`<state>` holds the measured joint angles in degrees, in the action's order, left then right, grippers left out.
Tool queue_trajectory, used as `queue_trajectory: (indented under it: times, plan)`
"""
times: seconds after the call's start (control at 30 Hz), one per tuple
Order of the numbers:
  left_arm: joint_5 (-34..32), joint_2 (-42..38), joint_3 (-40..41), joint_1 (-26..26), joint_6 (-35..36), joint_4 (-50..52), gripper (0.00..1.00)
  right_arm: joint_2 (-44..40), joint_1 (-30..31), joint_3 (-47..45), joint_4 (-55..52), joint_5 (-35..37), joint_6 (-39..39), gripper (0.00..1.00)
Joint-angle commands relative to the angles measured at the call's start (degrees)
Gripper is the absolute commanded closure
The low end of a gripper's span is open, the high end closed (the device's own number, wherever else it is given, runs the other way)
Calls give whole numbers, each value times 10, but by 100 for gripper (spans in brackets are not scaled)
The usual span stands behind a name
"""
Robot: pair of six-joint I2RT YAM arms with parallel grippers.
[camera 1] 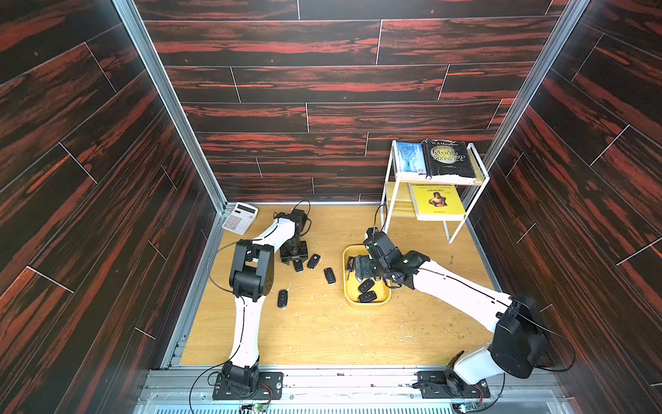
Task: Place the car key into the storage box
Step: Pick up the car key from the center of the board.
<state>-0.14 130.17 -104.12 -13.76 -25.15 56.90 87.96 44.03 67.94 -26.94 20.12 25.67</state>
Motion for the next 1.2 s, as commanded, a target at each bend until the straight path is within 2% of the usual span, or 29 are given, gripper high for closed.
queue_trajectory:
  times: [0.0, 0.07, 0.17, 0.3, 0.5, 0.73, 0.83, 1.0, 1.17]
  plan:
    - [7, -32, 22, -5, -11, 10, 56, -9, 3, -6, -3, -2, 0, 12]
    - [8, -33, 27, -7, -14, 9, 66, -11, 3, -8, -2, -2, 0, 12]
    - [12, -38, 39, -8, -18, 2, 68, -13, 3, -10, -1, -3, 0, 13]
    - [14, -40, 43, -9, -16, -1, 76, -13, 3, -14, 1, -4, 1, 12]
    - [32, -44, 33, -11, 3, -10, 77, -14, 3, -13, 1, -5, -1, 12]
    - [32, -99, 55, -39, 73, -69, 77, -6, 3, -5, -10, -2, -7, 12]
    - [30, -144, 89, -58, 108, -120, 77, -4, 3, 1, -17, 4, -9, 13]
    - [48, -212, 155, -68, 122, -221, 77, -4, 3, 7, -28, 10, -9, 12]
    - [79, -236, 182, -69, 140, -257, 77, -6, 3, 11, -34, 13, -9, 12]
